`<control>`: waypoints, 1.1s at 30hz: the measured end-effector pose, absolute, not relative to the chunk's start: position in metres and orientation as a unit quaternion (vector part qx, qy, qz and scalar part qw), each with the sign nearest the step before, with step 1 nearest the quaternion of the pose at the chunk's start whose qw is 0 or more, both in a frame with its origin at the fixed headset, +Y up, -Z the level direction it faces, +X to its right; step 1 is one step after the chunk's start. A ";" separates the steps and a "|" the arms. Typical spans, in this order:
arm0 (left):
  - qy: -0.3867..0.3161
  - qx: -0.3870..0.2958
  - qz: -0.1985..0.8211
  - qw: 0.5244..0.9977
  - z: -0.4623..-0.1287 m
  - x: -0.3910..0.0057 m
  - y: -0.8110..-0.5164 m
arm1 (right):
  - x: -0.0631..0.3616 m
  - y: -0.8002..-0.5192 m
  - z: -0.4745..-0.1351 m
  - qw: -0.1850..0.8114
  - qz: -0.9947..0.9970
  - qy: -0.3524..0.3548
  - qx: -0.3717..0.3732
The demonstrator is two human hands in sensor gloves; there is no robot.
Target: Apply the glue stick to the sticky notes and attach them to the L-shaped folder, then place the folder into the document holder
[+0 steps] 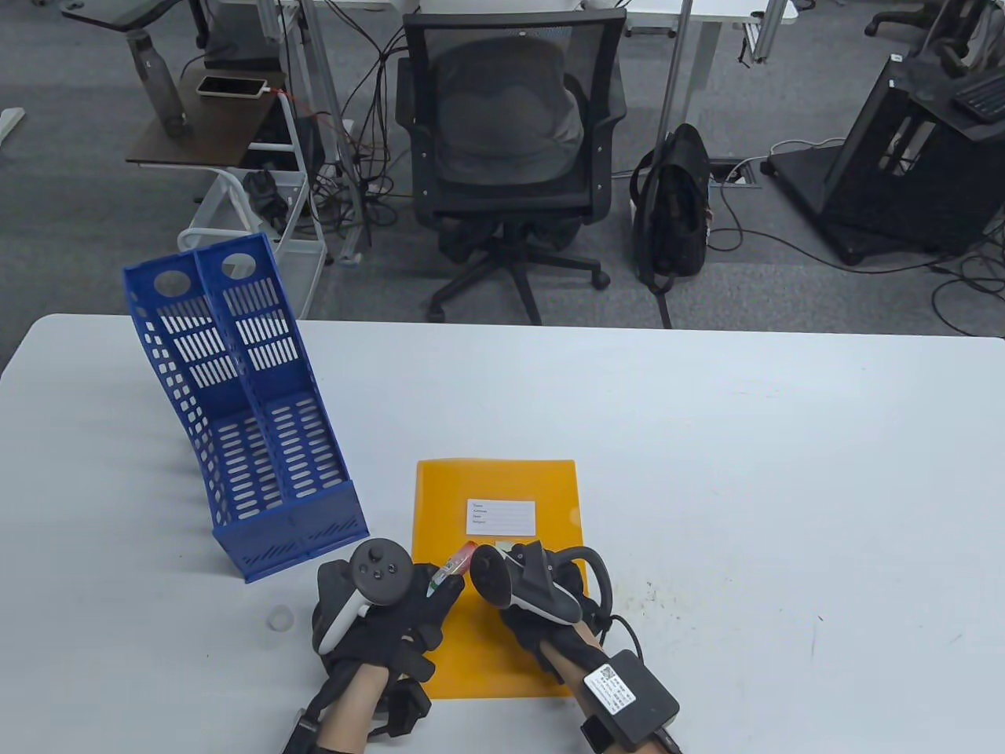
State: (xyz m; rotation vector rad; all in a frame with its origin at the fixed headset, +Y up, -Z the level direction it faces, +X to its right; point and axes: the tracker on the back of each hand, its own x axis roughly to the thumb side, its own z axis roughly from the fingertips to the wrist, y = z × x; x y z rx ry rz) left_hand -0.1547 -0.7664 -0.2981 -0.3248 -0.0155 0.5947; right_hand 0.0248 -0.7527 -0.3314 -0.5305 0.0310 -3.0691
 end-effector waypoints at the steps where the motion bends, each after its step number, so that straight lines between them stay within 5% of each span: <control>1: -0.008 -0.160 0.292 0.943 -0.298 -0.155 -0.766 | 0.025 -0.753 -0.331 0.013 -0.985 0.010 -0.171; 33: -0.009 -0.166 0.295 0.941 -0.299 -0.155 -0.768 | 0.027 -0.756 -0.329 0.014 -0.983 -0.032 -0.178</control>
